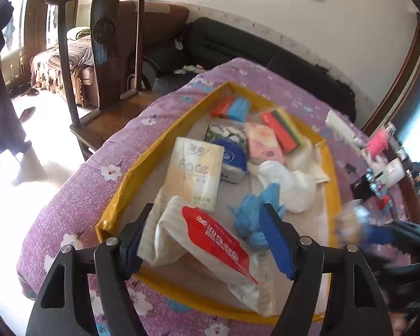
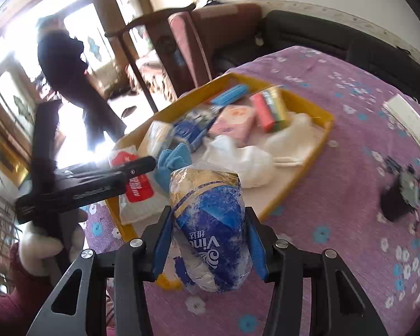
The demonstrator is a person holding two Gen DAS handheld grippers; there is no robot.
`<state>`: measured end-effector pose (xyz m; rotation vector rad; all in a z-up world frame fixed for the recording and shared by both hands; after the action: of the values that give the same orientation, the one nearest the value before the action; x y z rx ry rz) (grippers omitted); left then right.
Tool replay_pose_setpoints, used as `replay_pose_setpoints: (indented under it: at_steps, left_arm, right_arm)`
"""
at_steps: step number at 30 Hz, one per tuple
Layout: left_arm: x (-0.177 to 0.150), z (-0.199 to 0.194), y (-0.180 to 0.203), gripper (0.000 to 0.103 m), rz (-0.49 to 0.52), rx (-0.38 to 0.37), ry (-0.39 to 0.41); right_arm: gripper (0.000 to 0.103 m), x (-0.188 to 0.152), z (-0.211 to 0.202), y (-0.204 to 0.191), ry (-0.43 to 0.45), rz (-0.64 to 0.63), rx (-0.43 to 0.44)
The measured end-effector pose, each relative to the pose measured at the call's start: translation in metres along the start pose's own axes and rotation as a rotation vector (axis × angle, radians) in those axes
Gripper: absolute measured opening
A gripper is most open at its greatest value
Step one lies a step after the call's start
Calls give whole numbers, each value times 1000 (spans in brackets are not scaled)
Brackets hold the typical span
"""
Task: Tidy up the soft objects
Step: 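Drop the wet-wipe pack and Vinda roll bag into the tray with both grippers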
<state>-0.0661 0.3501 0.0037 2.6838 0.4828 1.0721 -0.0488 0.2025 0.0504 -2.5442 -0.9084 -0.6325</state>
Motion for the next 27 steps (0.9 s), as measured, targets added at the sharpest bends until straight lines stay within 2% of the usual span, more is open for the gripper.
replay_pose_setpoints:
  at_steps: [3, 6, 12, 16, 19, 21, 24, 27]
  left_arm:
    - [1, -23, -10, 77, -36, -17, 78]
    - [1, -42, -24, 79, -60, 8, 141]
    - [-3, -59, -55, 80, -112, 51, 185]
    - [-8, -57, -58, 80, -121, 46, 172]
    - [-8, -60, -56, 80, -115, 43, 175]
    - [-9, -63, -52, 81, -105, 40, 184]
    - [-10, -64, -44, 83, -84, 44, 182]
    - [-11, -61, -34, 83, -69, 38, 173]
  right_arm:
    - [54, 4, 24, -17, -51, -51, -20]
    - [53, 9, 45, -25, -89, -94, -65]
    - [54, 14, 75, -20, -134, -84, -126]
    - [54, 20, 86, -14, -129, -80, -160]
    - [58, 20, 90, -12, -127, -61, -133]
    - [66, 19, 86, -10, -125, -36, -97]
    - [76, 19, 64, -6, -59, 3, -77]
    - [82, 18, 38, 2, 11, 25, -97]
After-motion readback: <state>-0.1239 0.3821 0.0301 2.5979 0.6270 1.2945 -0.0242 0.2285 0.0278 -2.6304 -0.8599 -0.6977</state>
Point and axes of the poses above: each gripper's, at about its wrist camera, not at the fingertips, and z roughly the way its jaws point, y to its right, x to its top, the point moved 7 cm from there along z, roughly the way its jaws point, and after that the axes turned 1 degree about -y, right-handed, at the moved point
